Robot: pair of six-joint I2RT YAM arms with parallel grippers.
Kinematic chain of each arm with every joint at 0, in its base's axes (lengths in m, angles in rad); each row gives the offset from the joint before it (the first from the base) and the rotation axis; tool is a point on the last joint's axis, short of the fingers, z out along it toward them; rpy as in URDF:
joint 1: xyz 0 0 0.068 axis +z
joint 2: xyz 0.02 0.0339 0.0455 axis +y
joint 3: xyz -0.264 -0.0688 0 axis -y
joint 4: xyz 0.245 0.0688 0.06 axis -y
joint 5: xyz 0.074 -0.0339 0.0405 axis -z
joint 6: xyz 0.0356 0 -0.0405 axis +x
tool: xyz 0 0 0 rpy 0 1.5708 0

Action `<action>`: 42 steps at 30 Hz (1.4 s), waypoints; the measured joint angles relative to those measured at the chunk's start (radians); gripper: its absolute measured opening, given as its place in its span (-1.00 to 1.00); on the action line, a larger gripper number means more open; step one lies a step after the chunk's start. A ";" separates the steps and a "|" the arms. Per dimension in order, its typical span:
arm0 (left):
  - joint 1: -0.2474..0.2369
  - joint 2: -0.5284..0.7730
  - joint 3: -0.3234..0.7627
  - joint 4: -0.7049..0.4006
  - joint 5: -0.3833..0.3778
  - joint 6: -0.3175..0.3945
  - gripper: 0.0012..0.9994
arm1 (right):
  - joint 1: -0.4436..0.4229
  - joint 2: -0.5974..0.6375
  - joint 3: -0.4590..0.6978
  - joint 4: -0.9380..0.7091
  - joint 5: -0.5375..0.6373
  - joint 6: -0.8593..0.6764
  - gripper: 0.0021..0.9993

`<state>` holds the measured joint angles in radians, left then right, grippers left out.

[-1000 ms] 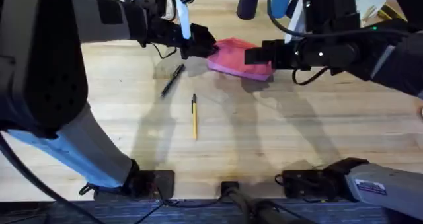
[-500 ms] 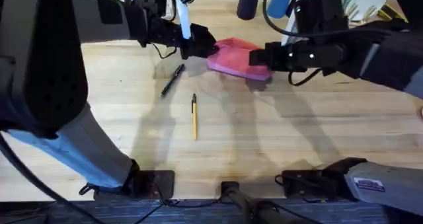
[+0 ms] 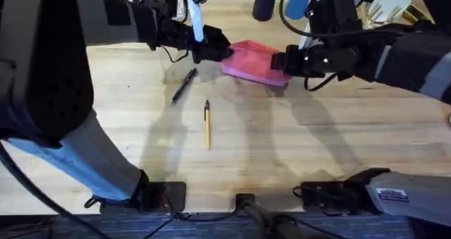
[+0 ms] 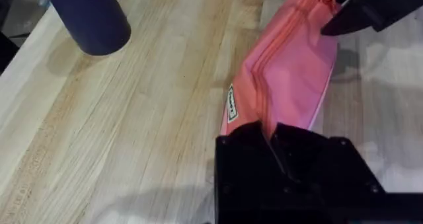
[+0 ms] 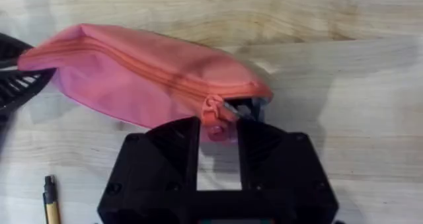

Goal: Unzip the bag, pick up the pens from the table one at a time and place them inside, then zip the bag closed.

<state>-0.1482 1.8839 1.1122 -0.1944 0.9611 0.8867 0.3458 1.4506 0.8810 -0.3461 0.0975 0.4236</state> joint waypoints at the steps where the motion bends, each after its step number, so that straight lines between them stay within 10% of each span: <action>1: 0.000 0.000 0.000 0.000 0.000 0.000 -0.92 | 0.001 0.000 0.000 -0.004 0.000 0.000 -0.37; 15: 0.000 0.000 0.000 0.000 0.003 0.000 -0.92 | 0.004 -0.106 0.000 -0.079 0.000 0.010 -0.65; 31: 0.000 0.000 0.000 0.000 0.003 0.000 -0.92 | 0.004 -0.067 0.000 0.012 0.015 0.006 -0.32; 35: 0.000 0.000 0.000 0.000 0.003 0.000 -0.92 | 0.004 -0.030 0.000 0.016 0.019 0.002 -0.88; 42: 0.000 0.000 0.000 0.000 0.003 0.000 -0.92 | 0.004 -0.024 0.000 0.017 0.026 -0.001 -0.94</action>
<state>-0.1482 1.8839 1.1122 -0.1944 0.9642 0.8867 0.3500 1.4261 0.8806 -0.3286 0.1234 0.4225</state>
